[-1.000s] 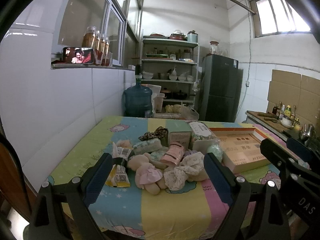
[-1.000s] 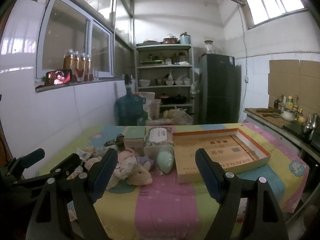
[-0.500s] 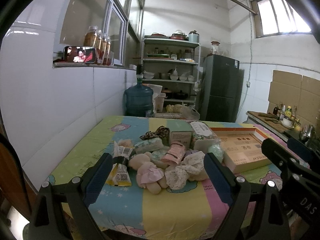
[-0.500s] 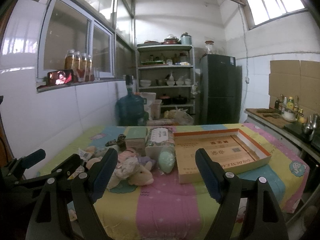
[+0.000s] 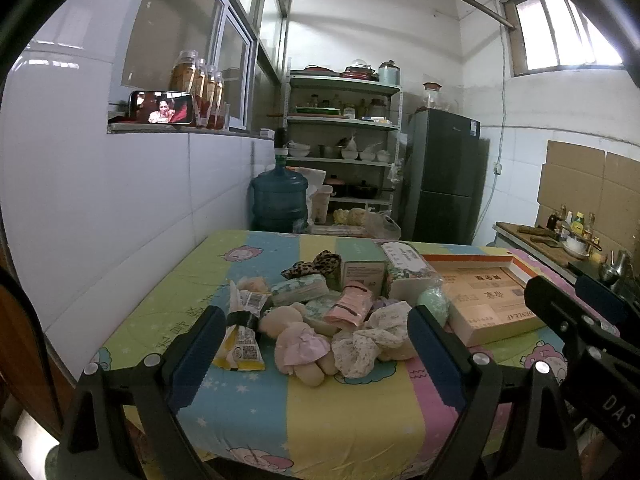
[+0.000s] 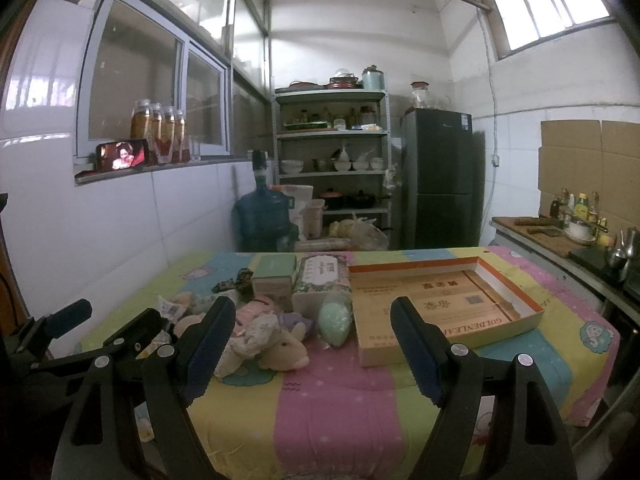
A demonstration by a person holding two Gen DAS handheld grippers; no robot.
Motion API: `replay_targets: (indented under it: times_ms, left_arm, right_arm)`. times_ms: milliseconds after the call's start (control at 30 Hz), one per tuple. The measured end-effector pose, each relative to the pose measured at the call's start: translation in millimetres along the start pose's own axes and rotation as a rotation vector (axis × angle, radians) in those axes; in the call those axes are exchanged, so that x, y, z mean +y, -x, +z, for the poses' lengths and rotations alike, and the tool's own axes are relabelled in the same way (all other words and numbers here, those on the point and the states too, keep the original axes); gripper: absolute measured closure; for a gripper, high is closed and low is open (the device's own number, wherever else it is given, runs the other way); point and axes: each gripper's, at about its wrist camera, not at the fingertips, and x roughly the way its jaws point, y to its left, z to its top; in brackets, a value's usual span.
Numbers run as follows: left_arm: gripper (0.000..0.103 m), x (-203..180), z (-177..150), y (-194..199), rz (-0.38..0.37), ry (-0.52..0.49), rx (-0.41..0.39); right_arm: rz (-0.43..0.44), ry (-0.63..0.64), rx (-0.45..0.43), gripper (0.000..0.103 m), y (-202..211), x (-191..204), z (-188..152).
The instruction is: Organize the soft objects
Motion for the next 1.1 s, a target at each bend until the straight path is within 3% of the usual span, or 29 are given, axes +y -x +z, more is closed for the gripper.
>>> replay_targets:
  times_ms: [333,600,833,1100]
  left_arm:
    - [0.01,1,0,0,0.001,0.001,-0.001]
    - [0.01,35,-16,-10,0.028,0.043,0.002]
    - [0.01,66,-32,-25,0.043,0.069,0.0]
    - [0.011,86,-45,-57,0.025,0.078,0.053]
  right_arm:
    - [0.0,-0.001,0.0,0.022,0,0,-1]
    - [0.048,0.009,0.042,0.022,-12,12,-8]
    - [0.093,0.015,0.112,0.022,-40,19,-24]
    - [0.165,0.006,0.192,0.022,-84,28,-39]
